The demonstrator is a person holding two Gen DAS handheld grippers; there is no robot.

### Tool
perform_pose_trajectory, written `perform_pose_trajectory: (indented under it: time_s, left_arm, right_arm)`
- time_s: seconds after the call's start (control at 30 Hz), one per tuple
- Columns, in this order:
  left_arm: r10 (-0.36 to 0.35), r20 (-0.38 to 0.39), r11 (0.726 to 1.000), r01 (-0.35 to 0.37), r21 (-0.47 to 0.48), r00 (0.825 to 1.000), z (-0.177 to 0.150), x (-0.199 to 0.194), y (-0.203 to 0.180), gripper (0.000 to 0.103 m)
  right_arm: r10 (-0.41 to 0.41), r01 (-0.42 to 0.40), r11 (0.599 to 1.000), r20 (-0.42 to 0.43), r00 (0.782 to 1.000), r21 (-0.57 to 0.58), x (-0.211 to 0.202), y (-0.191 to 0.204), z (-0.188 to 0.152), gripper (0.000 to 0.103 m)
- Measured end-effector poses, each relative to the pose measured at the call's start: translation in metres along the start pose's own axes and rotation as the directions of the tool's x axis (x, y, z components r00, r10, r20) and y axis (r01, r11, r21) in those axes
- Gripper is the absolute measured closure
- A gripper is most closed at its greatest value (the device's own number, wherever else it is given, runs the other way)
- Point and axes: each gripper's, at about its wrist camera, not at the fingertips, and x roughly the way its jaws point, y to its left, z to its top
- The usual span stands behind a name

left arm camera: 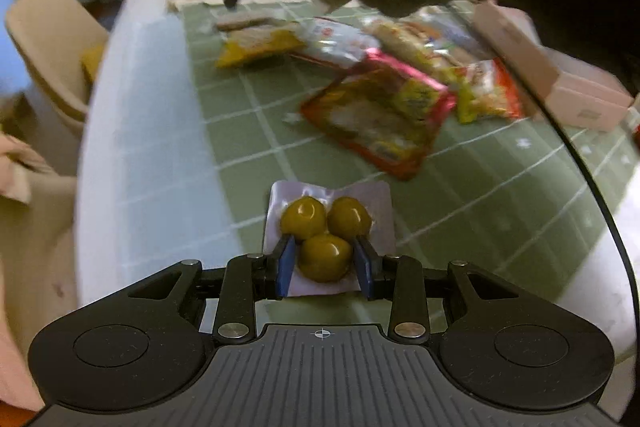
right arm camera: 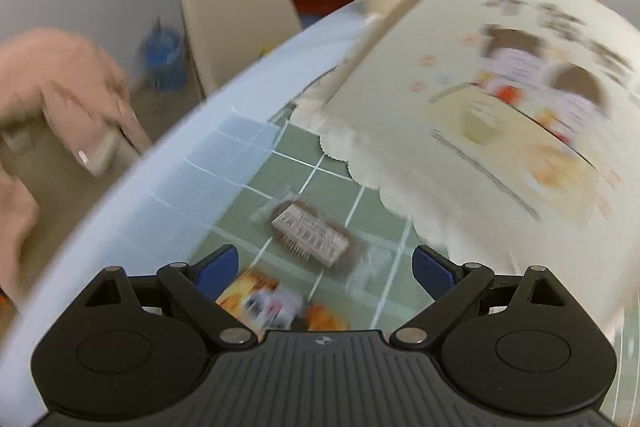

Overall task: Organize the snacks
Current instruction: 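Grasp the brown cookie packet with the right gripper while the left holds the snack tray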

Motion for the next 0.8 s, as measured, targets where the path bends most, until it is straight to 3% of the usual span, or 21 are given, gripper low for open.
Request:
perform_pose_trajectory:
  time_s: [0.17,0.27,0.3,0.37,0.4,0.5,0.63,0.8]
  left_arm:
    - [-0.091,0.007,0.992,0.092,-0.084,0.996,0.002,0.002,0.024,0.066]
    - [-0.122,0.015,0.986,0.123,-0.11,0.992,0.005,0.005,0.03,0.066]
    - [-0.128,0.021,0.984,0.13,-0.123,0.992,0.006,0.006,0.032,0.066]
    - [-0.129,0.034,0.983,0.132,-0.128,0.991,0.004,0.005,0.028,0.066]
    - [-0.126,0.042,0.983,0.131,-0.126,0.991,0.004,0.005,0.026,0.066]
    - [-0.11,0.063,0.986,0.117,-0.118,0.992,0.001,0.004,0.02,0.066]
    - [-0.088,0.109,0.988,0.101,-0.119,0.99,-0.006,0.003,0.015,0.067]
    - [-0.08,0.125,0.988,0.095,-0.12,0.989,-0.009,0.002,0.012,0.067]
  right_arm:
    - [0.026,-0.031,0.998,-0.069,0.997,-0.06,0.059,-0.003,0.01,0.008]
    - [0.083,-0.084,0.996,-0.068,0.994,-0.007,0.065,-0.01,0.013,0.012]
    - [0.103,-0.101,0.994,-0.076,0.992,0.028,0.064,-0.013,0.012,0.018]
    - [0.098,-0.094,0.995,-0.077,0.992,0.046,0.056,-0.015,0.008,0.041]
    - [0.105,-0.101,0.994,-0.088,0.991,0.052,0.05,-0.017,0.007,0.063]
    - [0.219,-0.207,0.966,-0.072,0.973,0.153,0.023,-0.034,0.0,0.1]
    - [0.307,-0.298,0.921,0.001,0.952,0.25,-0.038,-0.048,-0.02,0.1]
    - [0.207,-0.207,0.974,0.008,0.978,0.089,-0.094,-0.028,-0.044,0.096]
